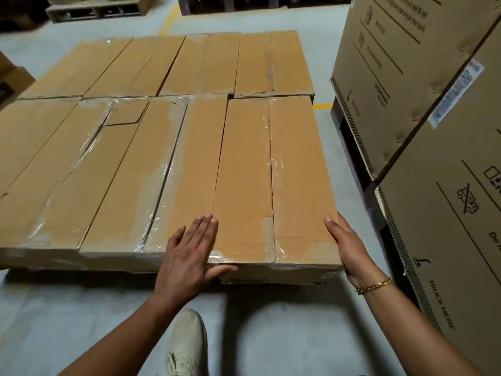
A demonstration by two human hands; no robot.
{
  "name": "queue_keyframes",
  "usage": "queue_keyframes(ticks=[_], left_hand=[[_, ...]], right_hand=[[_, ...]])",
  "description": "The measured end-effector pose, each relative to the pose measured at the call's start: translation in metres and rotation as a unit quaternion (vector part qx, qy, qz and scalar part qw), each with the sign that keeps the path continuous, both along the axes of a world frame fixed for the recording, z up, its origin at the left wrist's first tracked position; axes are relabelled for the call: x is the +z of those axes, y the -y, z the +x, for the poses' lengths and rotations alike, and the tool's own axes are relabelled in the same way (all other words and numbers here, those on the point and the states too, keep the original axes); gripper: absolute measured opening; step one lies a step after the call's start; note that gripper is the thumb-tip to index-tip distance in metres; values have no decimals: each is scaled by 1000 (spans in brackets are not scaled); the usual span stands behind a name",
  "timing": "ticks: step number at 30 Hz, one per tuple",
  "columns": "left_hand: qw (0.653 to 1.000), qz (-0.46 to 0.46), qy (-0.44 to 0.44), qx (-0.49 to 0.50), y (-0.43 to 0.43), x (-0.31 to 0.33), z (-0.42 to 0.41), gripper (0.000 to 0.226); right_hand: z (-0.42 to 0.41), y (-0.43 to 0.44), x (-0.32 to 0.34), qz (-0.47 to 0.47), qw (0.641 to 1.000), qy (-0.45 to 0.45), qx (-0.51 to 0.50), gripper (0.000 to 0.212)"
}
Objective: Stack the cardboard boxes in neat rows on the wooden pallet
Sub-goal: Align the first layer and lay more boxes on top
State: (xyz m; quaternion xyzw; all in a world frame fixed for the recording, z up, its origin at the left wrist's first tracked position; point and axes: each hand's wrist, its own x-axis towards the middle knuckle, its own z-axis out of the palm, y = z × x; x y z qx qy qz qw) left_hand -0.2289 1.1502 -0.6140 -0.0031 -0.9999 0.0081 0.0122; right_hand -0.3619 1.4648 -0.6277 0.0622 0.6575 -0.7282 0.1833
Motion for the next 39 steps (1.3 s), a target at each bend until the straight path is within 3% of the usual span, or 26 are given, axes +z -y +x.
queue_keyframes(ticks=[6, 11, 15, 20, 22, 25, 30, 35, 39], left_hand=[[1000, 7, -25, -3, 0, -2, 0, 99], [1000, 19, -11, 14, -3, -2, -2, 97], [1000, 4, -6, -2, 2, 1, -4, 101], [995, -30, -28, -92, 21, 29, -24, 98], [992, -25, -38, -118, 29, 41, -42, 92], [998, 24, 6, -56, 36, 49, -80, 97], [992, 109, 49, 50, 55, 40, -153, 105], [989, 89, 119, 13, 70, 41, -163, 98], [977, 97, 188, -12, 78, 51, -157, 102]], right_hand=[[-1, 0, 1, 1, 1000, -2, 3, 52], [-8, -3, -2, 9, 1000, -9, 22, 110], [-10, -5, -5, 22, 999, -9, 24, 111], [-11, -6, 4, 83, 996, -7, 41, 107], [-16, -5, 14, 144, 989, -17, 32, 90], [-35, -3, 20, 300, 951, -61, 44, 87], [-70, 32, 34, 514, 830, -176, 125, 89], [-100, 70, 62, 557, 794, -179, 164, 84], [-114, 92, 82, 585, 755, -162, 249, 92]])
